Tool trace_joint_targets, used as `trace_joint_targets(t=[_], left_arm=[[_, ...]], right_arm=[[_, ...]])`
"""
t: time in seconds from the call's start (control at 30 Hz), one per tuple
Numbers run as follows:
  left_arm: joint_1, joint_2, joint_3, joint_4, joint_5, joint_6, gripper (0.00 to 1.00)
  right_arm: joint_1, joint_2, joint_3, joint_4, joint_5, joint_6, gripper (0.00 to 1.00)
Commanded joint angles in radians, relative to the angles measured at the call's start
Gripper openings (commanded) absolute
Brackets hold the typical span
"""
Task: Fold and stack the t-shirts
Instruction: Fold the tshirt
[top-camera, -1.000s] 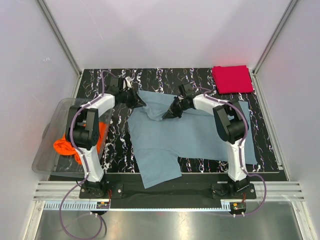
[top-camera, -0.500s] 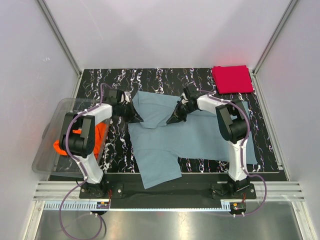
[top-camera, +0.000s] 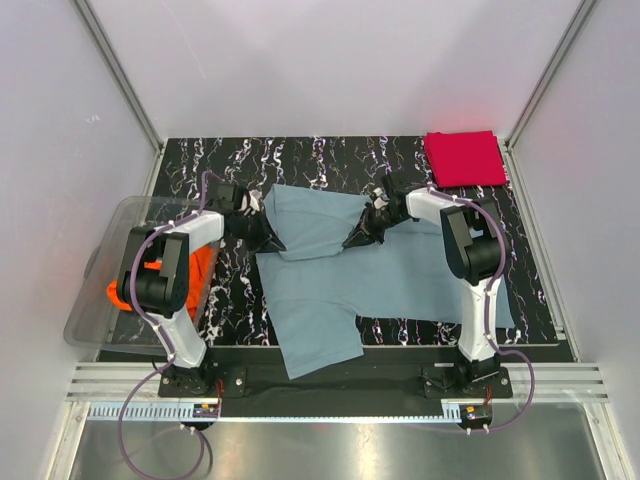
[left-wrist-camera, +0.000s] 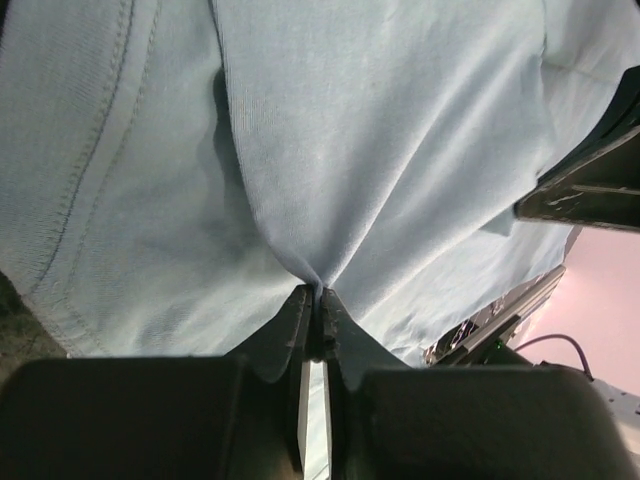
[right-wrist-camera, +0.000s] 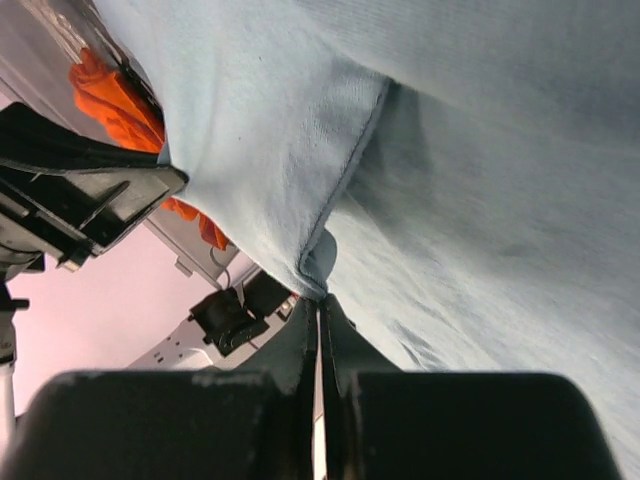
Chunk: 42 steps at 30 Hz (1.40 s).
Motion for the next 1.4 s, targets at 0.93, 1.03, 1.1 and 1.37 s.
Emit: trace_joint_targets(t=[0.93,1.03,1.1,1.37], left_arm=[[0.023,-0.053,-0.077,0.104,0.193,0.131,0.72],[0.010,-0.034,-0.080,0.152,0.193,0.117,0.70],[0.004,-0.023,-0.087,0.169,0.200,0.106,0.70],[-0.003,0.013,-0.118,0.262,0.245,0.071,0.69]], right_arm=[[-0.035,0.038,0.095,-0.190,-0.068,-0.226,0.03],[-0.035,0.040,0.093,-0.190,-0.068,-0.228,0.03],[-0.035,0.040,0.096,-0.190,-0.068,-0.226,0.03],[-0.035,0.043,0.095,-0.180,-0.071,-0.221,0.02]])
